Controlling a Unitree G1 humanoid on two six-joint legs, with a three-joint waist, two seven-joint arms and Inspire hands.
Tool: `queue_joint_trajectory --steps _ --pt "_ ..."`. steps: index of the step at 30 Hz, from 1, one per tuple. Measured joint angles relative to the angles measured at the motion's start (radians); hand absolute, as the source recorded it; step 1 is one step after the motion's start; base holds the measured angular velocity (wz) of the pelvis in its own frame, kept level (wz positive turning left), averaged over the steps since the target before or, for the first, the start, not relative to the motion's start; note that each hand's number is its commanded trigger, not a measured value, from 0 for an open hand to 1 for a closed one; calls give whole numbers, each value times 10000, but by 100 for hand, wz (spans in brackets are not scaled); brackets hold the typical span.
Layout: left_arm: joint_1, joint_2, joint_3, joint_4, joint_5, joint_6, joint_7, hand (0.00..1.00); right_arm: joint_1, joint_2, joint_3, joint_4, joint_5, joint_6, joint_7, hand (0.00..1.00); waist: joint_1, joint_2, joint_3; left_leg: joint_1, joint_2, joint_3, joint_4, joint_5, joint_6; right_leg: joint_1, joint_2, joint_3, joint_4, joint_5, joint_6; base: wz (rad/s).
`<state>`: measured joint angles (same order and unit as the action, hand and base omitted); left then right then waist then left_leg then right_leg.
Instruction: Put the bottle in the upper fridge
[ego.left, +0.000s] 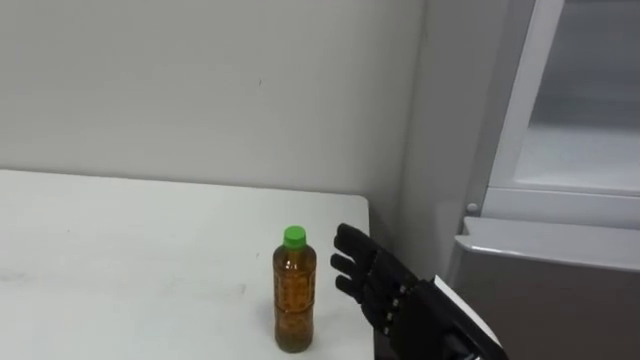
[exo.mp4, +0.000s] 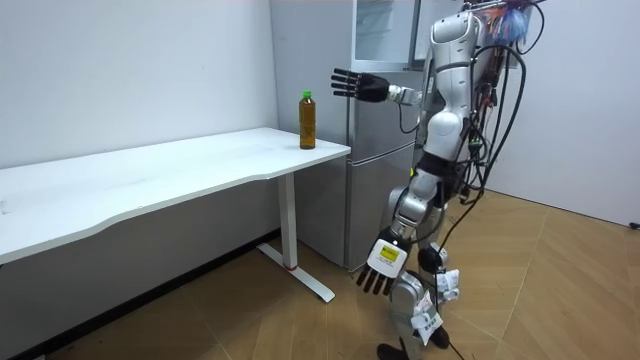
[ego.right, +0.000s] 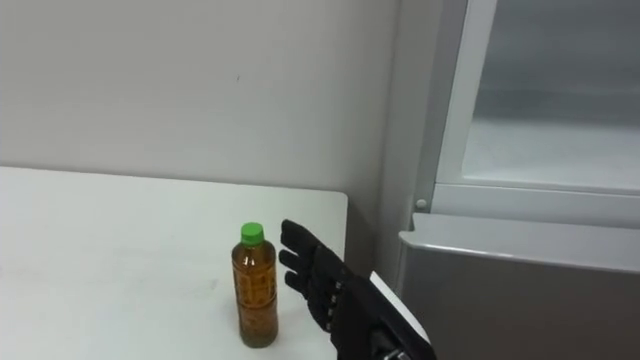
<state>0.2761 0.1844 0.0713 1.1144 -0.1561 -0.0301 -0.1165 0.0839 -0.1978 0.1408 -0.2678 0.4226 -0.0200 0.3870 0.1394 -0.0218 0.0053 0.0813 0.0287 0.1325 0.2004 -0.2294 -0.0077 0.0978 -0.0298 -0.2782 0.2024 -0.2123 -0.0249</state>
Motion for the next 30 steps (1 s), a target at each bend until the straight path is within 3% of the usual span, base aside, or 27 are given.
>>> queue_joint_trajectory --steps 9,13,16,20,30 --pt "18 28 -167 -33 353 22 331 0 -936 -20 175 384 568 -22 -1266 0 101 -53 -9 -16 -63 -299 58 12 8 183 -18 -273 -189 44 34 9" --pt "-8 16 -167 227 747 104 638 0 -1550 -21 191 1309 599 -95 -2069 0 97 -88 19 -65 -78 -571 83 13 7 268 -42 -572 -180 47 38 19" --pt "-2 5 -173 230 935 368 663 0 -1846 -14 222 1610 606 -95 -2640 0 112 -102 94 -223 -87 -773 253 13 7 272 -61 -816 -186 47 39 22" --pt "-2 -165 -177 226 1193 575 636 0 -2007 -22 247 1851 601 -101 -3392 0 216 -87 103 -438 -86 -936 404 13 7 217 -84 -970 -191 46 39 15" --pt "55 -256 -384 181 1688 1013 579 0 -2049 -15 352 1933 -42 -102 -4674 0 339 33 36 -882 -98 -1022 718 24 30 36 -126 -1119 -168 46 34 7"
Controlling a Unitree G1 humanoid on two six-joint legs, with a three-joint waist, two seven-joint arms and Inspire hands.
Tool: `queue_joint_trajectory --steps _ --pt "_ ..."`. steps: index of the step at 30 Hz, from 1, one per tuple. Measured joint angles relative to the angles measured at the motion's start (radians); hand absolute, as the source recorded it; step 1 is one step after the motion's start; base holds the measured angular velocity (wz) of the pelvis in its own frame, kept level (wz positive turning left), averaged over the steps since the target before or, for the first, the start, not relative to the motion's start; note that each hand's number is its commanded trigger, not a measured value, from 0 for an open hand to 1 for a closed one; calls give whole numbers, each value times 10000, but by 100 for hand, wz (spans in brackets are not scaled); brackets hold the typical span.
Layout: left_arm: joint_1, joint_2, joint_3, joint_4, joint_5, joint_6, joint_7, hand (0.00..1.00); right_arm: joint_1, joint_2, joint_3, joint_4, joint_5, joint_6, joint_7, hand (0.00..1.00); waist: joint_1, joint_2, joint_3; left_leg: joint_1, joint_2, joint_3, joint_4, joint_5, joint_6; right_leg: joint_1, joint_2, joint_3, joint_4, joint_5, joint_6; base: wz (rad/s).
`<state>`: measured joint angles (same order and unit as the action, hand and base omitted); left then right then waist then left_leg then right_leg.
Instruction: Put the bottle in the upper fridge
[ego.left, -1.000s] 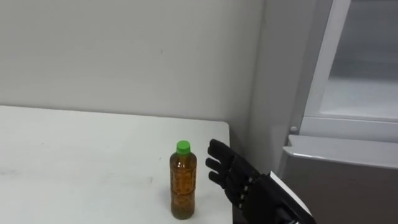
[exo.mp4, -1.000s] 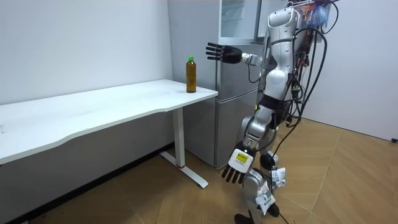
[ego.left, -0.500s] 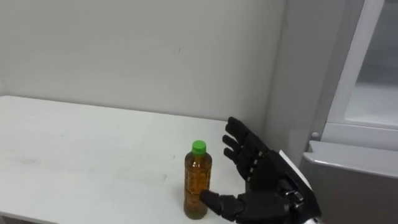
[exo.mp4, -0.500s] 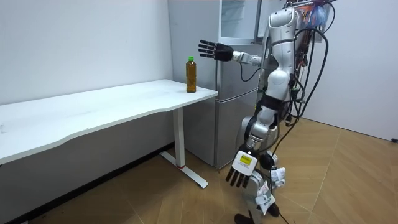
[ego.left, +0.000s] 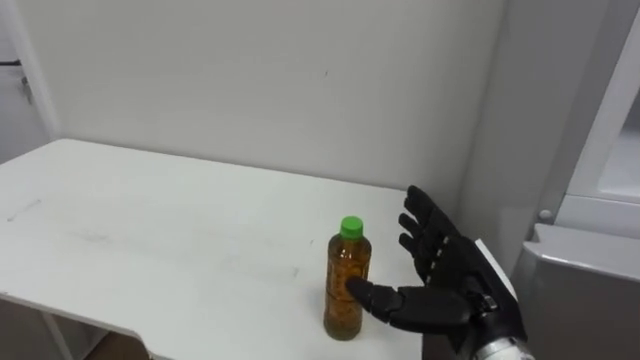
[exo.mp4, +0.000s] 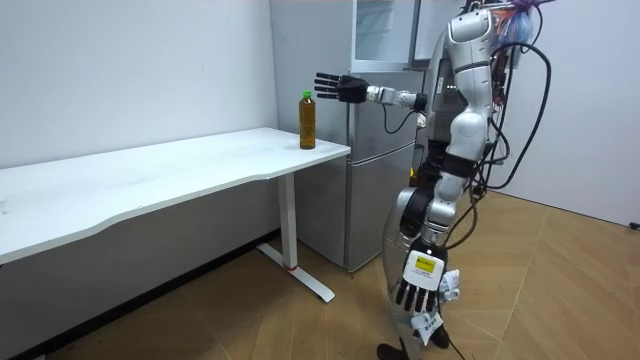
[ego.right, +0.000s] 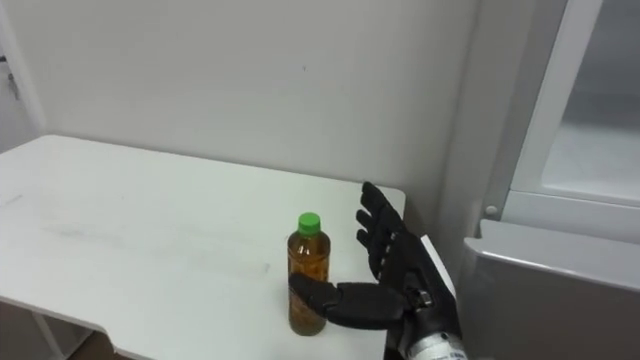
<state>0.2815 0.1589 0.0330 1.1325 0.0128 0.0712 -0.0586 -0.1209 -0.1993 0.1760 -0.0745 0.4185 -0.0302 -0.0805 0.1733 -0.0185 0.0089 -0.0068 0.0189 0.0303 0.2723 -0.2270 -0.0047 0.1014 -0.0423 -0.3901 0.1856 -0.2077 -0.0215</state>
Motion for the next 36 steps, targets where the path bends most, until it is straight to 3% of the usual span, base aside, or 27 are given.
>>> queue_joint_trajectory --steps 9,16,21,33,36 --pt "30 -156 -212 -406 19 120 117 0 -342 49 22 1133 -768 -26 -696 0 2 80 -48 -7 -104 -84 -7 37 44 -7 -25 -14 5 -1 6 1" --pt "47 -147 -307 -565 299 194 176 0 -569 47 119 1890 -787 -18 -1264 0 11 -38 -41 -186 -169 -170 -24 73 71 -155 -95 -196 6 -18 42 4" --pt "150 -153 -454 -750 301 302 155 0 -1038 48 116 2505 -784 -15 -1630 0 23 -145 17 -189 -198 -371 -16 78 75 -155 -90 -251 7 -15 48 7" --pt "383 -235 -498 -947 456 527 19 0 -1120 44 166 3394 -1155 47 -1743 0 181 -153 15 -354 -265 -546 22 114 91 -200 -131 -381 15 -17 59 3" --pt "387 -218 -597 -1003 399 622 11 0 -1137 28 527 3431 -1155 70 -1821 0 281 -156 11 -359 -267 -505 14 131 95 -205 -136 -382 15 -18 60 1"
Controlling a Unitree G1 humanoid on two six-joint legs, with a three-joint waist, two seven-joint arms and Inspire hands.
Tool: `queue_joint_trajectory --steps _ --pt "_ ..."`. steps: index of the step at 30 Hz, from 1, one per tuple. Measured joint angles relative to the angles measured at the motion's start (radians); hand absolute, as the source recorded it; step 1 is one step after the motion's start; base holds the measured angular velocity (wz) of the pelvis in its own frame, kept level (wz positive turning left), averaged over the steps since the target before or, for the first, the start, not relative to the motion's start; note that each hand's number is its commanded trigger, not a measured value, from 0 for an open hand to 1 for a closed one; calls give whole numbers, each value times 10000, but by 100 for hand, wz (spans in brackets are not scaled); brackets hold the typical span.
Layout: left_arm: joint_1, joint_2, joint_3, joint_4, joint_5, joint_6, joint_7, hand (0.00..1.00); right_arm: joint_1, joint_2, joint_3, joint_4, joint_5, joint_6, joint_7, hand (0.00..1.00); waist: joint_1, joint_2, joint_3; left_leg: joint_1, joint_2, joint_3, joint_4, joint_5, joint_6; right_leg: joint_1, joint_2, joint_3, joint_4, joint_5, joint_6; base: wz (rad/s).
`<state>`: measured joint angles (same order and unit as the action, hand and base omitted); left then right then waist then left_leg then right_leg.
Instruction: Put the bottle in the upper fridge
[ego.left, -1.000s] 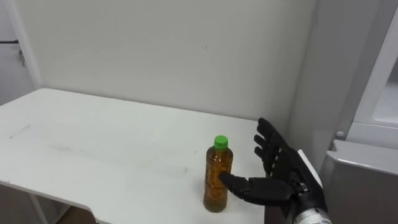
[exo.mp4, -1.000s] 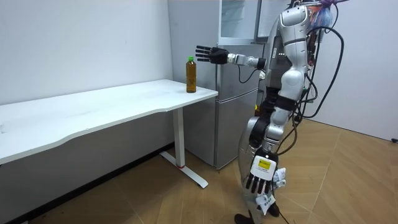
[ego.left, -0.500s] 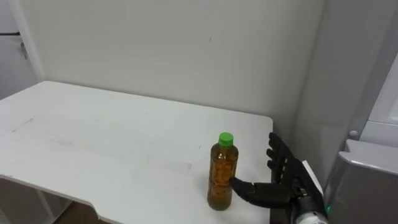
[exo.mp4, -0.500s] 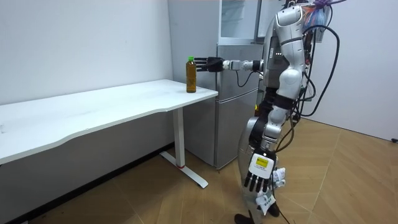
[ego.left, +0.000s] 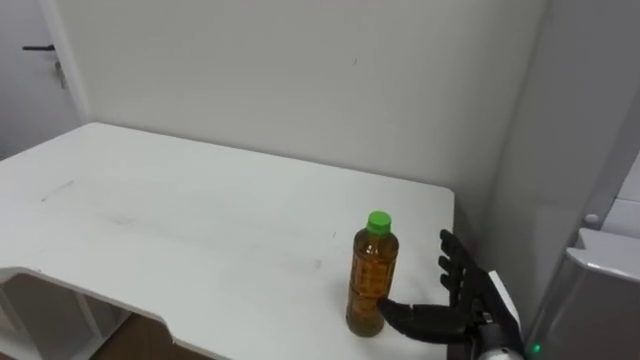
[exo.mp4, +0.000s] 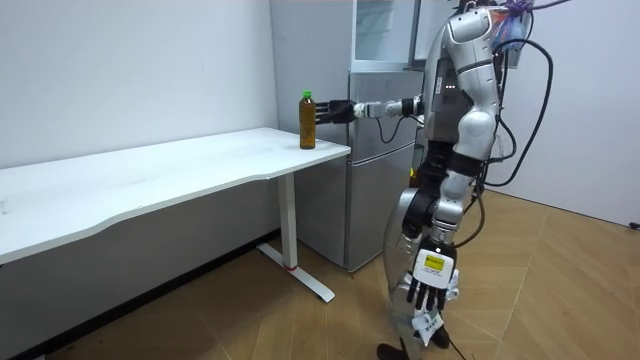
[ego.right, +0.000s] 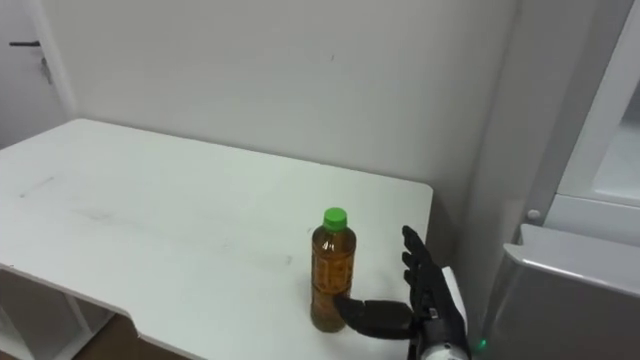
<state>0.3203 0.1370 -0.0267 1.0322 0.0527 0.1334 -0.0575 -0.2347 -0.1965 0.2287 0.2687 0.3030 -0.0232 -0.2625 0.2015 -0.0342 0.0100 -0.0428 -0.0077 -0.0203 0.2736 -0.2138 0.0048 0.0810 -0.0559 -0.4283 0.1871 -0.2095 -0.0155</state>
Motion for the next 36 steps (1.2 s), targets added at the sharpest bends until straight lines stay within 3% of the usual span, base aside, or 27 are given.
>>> queue_joint_trajectory --steps 8,21,30,36 --pt "-14 118 -570 -381 -26 96 31 0 -243 0 1033 220 50 38 -107 0 233 -20 -16 36 -33 -138 7 39 16 82 -31 -110 18 1 11 3" --pt "29 113 -755 -357 -46 210 -262 0 -413 27 1026 786 27 87 -193 0 431 -6 27 -67 -87 -260 -2 63 44 141 -90 -426 11 -8 45 6" --pt "40 151 -755 -357 -212 195 -420 0 -486 32 1052 1221 24 196 -407 0 553 -211 -2 -112 -221 -490 -7 111 116 160 -233 -669 19 -101 185 10" --pt "46 201 -761 -328 -212 180 -370 0 -502 36 1054 1502 59 250 -702 0 598 -199 39 -163 -252 -598 -5 118 132 119 -266 -699 57 -87 216 2"
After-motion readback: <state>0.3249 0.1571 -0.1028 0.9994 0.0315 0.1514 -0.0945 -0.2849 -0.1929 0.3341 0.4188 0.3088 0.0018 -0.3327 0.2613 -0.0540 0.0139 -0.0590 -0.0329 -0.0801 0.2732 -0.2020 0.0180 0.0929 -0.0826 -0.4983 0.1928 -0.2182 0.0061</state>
